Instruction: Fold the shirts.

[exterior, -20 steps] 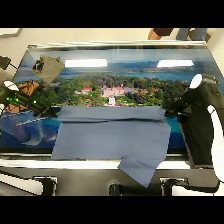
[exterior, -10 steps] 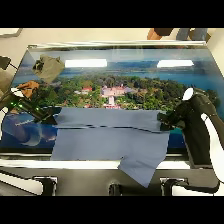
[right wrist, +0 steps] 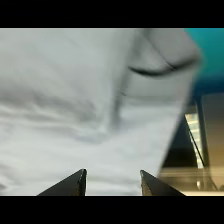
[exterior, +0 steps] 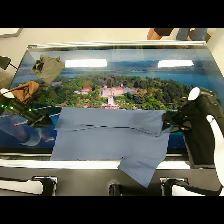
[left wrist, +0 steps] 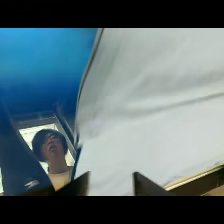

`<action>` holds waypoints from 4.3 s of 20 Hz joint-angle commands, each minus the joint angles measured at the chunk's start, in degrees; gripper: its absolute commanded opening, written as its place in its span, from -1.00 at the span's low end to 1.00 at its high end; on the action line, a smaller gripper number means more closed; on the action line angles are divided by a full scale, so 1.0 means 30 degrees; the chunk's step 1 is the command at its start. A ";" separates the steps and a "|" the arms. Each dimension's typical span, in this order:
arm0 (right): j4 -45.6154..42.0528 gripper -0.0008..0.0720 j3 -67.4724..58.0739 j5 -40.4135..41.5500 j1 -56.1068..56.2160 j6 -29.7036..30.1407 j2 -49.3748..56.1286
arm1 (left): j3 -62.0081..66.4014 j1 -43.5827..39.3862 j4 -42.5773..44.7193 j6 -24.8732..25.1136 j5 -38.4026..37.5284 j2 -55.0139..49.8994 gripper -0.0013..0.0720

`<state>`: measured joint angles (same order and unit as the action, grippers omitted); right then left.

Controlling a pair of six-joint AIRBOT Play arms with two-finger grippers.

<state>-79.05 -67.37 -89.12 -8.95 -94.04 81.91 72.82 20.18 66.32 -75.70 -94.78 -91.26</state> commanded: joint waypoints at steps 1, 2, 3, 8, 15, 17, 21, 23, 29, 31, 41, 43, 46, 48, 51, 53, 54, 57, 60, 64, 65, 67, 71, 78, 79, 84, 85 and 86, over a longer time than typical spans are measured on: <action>-0.0036 0.19 0.0627 -0.0809 -0.1865 0.0532 -0.1209 | -0.4575 0.0845 0.1326 -0.0182 0.1260 0.2994 0.23; -0.0029 0.19 0.1151 -0.0641 -0.2390 0.0532 -0.1719 | -0.6768 0.1180 0.1654 0.0000 0.2011 0.4000 0.23; -0.0029 0.19 0.1749 -0.0393 -0.2659 0.0590 -0.2215 | -0.8612 0.1588 0.1763 0.0335 0.2674 0.4823 0.23; 0.0066 0.19 0.3774 0.0248 -0.2747 0.1151 -0.3184 | -1.3347 0.2951 0.1887 0.2033 0.4153 0.6178 0.22; 0.0182 0.19 0.4065 0.0284 -0.2747 0.1231 -0.3468 | -1.4134 0.2885 0.1690 0.1676 0.6120 0.6149 -0.39; 0.0335 0.19 0.4991 0.0204 -0.2739 0.1253 -0.4277 | -1.4134 0.2885 0.1552 0.1559 0.6266 0.6149 -0.88; 0.2157 0.30 0.8364 0.0087 -0.2739 0.1792 -0.6659 | -1.4127 0.2885 0.1552 0.1596 0.6324 0.6156 -0.89; 0.2280 0.41 0.9726 -0.0233 -0.2747 0.2098 -0.7162 | -1.4127 0.2885 0.1552 0.1617 0.6280 0.6178 -0.89; 0.2302 0.38 1.3129 0.1231 -0.2739 0.1931 -0.7169 | -1.4127 0.2885 0.1537 0.1763 0.6266 0.6215 -0.89; 0.2543 0.37 1.3792 0.2601 -0.2739 0.1923 -0.7169 | -1.4127 0.2885 0.1537 0.1763 0.6280 0.6215 -0.89; 0.5566 -0.52 1.4426 0.6025 -0.0692 0.1639 -0.5472 | -1.4120 0.2885 0.1545 0.1778 0.6331 0.6222 -0.89; 0.5625 -0.87 1.4265 0.5836 -0.0342 0.1829 -0.5464 | -1.3923 0.2885 0.1545 0.2120 0.6295 0.6331 -0.89; 0.5260 -0.87 1.2998 0.4765 -0.0401 0.2514 -0.5712 | -1.2750 0.2885 0.1188 0.2135 0.5996 0.6805 -0.90; 0.5166 -0.87 1.1686 0.4182 -0.0401 0.2630 -0.6149 | -1.1795 0.2885 -0.0044 0.2186 0.5705 0.7257 -0.90; 0.5020 -0.87 0.9173 0.2616 -0.0401 0.2645 -0.6258 | -1.0506 0.2484 -0.1996 0.2251 0.5238 0.7439 -0.90; 0.4983 -0.87 0.7555 0.2251 -0.0401 0.2637 -0.6258 | -0.9653 0.1581 -0.1996 0.2164 0.5180 0.7439 -0.90; 0.4852 -0.87 0.6666 0.2353 -0.0401 0.2637 -0.6258 | -0.9158 0.1122 -0.2004 0.2018 0.5187 0.7431 -0.90; 0.3031 -0.87 0.4080 0.3024 -0.0401 0.2331 -0.6229 | -0.7053 0.0073 -0.1996 0.1515 0.5326 0.7351 -0.90; 0.1982 -0.87 0.2288 0.4503 -0.0401 0.1610 -0.5377 | -0.4779 -0.0029 -0.2004 0.0874 0.6317 0.6863 -0.90; 0.5202 -0.87 0.0947 0.7708 -0.0364 0.1632 -0.2215 | -0.1428 -0.1056 -0.2295 0.0634 0.6331 0.3599 -0.90; 0.5763 -0.87 0.0619 0.8313 -0.0364 0.1632 -0.1290 | -0.0612 -0.1384 -0.2280 0.0444 0.6339 0.2667 -0.90; 0.6047 -0.87 0.0124 0.9158 -0.0364 0.1617 0.0197 | 0.0903 -0.1953 -0.2280 0.0197 0.6339 0.0801 -0.90; 0.6798 -0.86 0.0007 1.0455 -0.0364 0.1625 0.1807 | 0.1763 -0.2106 -0.2266 -0.0831 0.6229 -0.1902 -0.90; 0.7220 -0.77 0.0007 1.0542 -0.0364 0.1625 0.2528 | 0.1829 -0.2113 -0.1406 -0.2630 0.4714 -0.3687 -0.55; 0.7293 -0.25 -0.0036 1.0375 -0.0386 0.1625 0.2470 | 0.2018 -0.2069 -0.1399 -0.2623 0.4364 -0.3577 0.07; 0.6615 0.76 -0.1617 0.5472 -0.2965 0.3679 0.1814 | 0.4255 -0.0780 -0.1399 -0.2193 0.3053 -0.1974 0.50; 0.6018 0.87 -0.1552 0.4605 -0.3730 0.3672 0.1923 | 0.4459 -0.0546 -0.1399 -0.2193 0.3242 -0.1392 0.50; 0.5595 0.90 -0.1486 0.4007 -0.4204 0.3665 0.2135 | 0.4481 -0.0423 -0.1406 -0.2193 0.3453 -0.0867 0.50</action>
<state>-59.33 -71.09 -69.08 -17.15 -84.93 87.96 84.27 17.17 61.98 -82.52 -84.29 -97.32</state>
